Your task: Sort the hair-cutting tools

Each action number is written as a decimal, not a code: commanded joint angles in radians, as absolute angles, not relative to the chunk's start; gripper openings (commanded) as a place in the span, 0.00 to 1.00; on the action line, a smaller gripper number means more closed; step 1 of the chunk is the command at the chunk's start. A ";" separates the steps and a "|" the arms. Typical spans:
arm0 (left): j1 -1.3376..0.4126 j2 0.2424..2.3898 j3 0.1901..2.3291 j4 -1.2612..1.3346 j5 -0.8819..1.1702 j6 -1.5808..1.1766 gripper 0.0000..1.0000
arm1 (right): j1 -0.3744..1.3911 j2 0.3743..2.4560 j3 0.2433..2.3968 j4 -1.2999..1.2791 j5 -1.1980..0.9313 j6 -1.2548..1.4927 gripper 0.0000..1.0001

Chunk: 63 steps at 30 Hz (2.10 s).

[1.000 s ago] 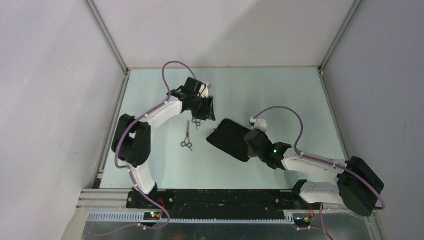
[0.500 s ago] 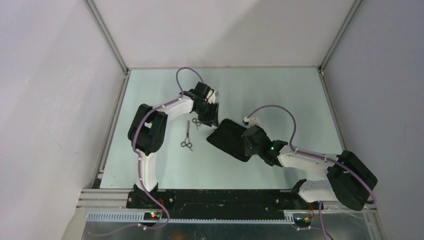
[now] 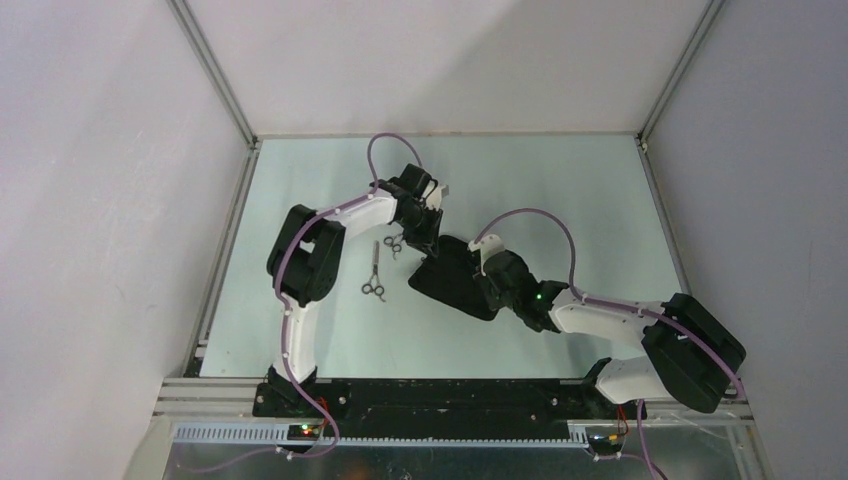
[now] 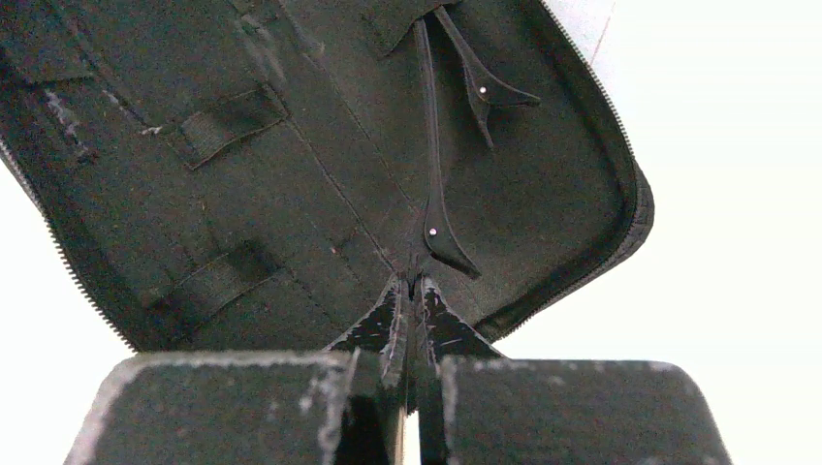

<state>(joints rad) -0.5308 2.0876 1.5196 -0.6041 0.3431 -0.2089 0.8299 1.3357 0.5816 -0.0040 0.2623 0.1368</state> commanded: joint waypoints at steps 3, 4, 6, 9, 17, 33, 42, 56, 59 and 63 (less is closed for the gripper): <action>-0.540 2.094 1.554 -0.641 0.311 -0.131 0.21 | 0.841 1.346 0.654 0.050 0.220 -0.020 0.00; -0.540 2.094 1.552 -0.644 0.309 -0.124 0.19 | 0.841 1.359 0.664 0.039 0.211 -0.042 0.00; -0.539 2.092 1.546 -0.644 0.305 -0.119 0.15 | 0.845 1.386 0.696 0.017 0.202 -0.101 0.00; -0.540 2.089 1.539 -0.640 0.301 -0.113 0.10 | 0.861 1.432 0.745 -0.039 0.244 -0.244 0.00; -0.540 2.083 1.531 -0.651 0.269 -0.090 0.00 | 0.786 1.510 0.756 -0.110 0.185 -0.421 0.00; -0.554 2.071 1.503 -0.654 0.238 -0.060 0.00 | 0.609 1.575 0.758 -0.053 0.016 -0.647 0.00; -0.568 2.062 1.490 -0.645 0.240 -0.033 0.00 | 0.586 1.634 0.769 0.024 -0.061 -0.781 0.00; -0.584 2.039 1.468 -0.623 0.253 -0.015 0.00 | 0.594 1.701 0.822 0.017 -0.153 -0.923 0.01; -0.584 2.039 1.468 -0.622 0.252 -0.014 0.00 | 0.596 1.719 0.822 0.017 -0.160 -0.925 0.02; -0.587 2.033 1.464 -0.618 0.250 -0.015 0.00 | 0.601 1.717 0.823 0.006 -0.175 -0.914 0.06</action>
<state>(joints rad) -0.5671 2.0655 1.4864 -0.5999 0.2459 -0.0414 0.5861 1.6779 0.8181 0.0330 -0.1089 -0.9100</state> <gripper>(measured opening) 0.006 0.034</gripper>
